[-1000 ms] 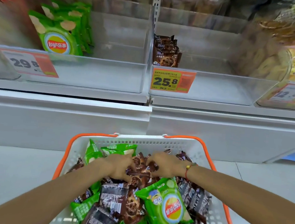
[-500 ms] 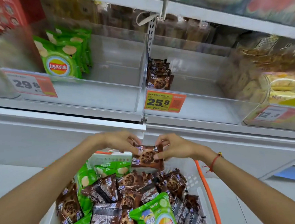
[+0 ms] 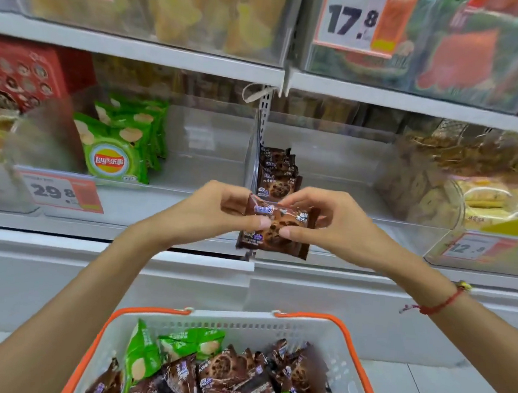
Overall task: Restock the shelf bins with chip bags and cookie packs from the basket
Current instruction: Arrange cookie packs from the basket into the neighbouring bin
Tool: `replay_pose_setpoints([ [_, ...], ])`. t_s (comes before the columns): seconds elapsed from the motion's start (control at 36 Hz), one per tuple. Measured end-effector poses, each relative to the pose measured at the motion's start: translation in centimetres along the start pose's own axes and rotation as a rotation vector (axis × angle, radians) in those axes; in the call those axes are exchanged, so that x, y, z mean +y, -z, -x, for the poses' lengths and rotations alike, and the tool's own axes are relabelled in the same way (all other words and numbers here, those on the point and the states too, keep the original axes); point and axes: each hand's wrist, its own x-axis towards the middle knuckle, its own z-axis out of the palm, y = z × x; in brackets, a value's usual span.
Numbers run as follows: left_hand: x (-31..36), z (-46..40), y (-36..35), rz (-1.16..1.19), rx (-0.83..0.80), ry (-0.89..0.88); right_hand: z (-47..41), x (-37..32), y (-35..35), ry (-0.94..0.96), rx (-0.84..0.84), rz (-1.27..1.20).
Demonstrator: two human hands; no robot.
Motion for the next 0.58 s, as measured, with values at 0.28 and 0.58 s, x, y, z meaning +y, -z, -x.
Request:
replay_pose_setpoints([
  [0.28, -2.8, -2.3, -0.3, -0.29, 0.437, -0.124, -6.1, 3.4, 5.3, -0.083, 0.254, 0.026],
  [0.58, -3.6, -3.0, -0.4, -0.368, 0.476, -0.122, -12.4, 8.9, 1.8, -0.155, -0.047, 0.503],
])
